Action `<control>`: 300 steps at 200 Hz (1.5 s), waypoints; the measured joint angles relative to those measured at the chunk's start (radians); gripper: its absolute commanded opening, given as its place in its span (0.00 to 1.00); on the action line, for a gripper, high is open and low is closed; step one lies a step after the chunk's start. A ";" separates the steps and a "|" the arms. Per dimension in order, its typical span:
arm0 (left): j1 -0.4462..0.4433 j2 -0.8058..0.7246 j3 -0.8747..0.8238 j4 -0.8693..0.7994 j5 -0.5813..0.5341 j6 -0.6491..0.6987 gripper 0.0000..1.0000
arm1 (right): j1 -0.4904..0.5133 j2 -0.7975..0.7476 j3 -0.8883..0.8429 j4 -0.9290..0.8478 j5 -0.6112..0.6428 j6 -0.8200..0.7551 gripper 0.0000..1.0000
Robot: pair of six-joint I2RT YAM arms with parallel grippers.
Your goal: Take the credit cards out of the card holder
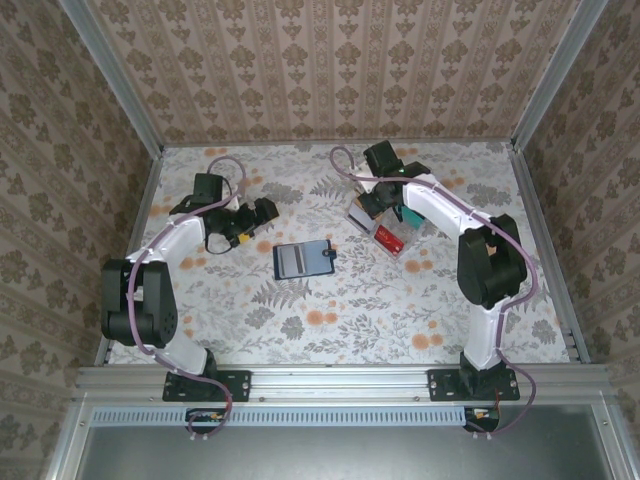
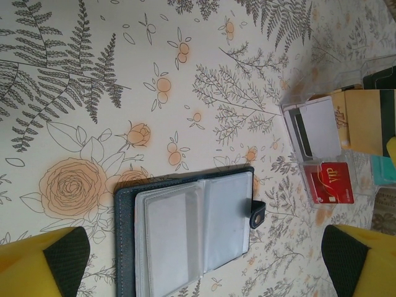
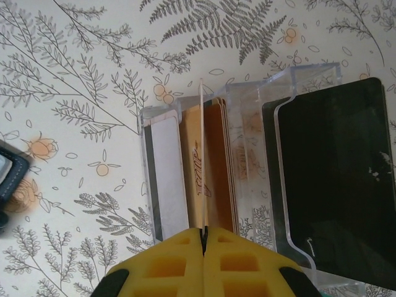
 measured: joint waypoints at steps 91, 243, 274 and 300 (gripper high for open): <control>0.000 0.001 0.000 0.000 0.005 0.000 1.00 | -0.006 0.017 0.001 -0.002 0.001 -0.056 0.11; 0.010 -0.001 -0.009 -0.001 0.021 0.007 1.00 | 0.021 -0.051 -0.032 0.005 0.003 0.080 0.53; 0.047 -0.035 -0.063 -0.006 -0.010 0.005 1.00 | 0.114 -0.192 -0.085 0.030 0.021 0.237 0.59; 0.081 -0.089 -0.103 -0.020 -0.043 -0.001 1.00 | 0.226 -0.221 -0.094 0.056 0.024 0.382 0.62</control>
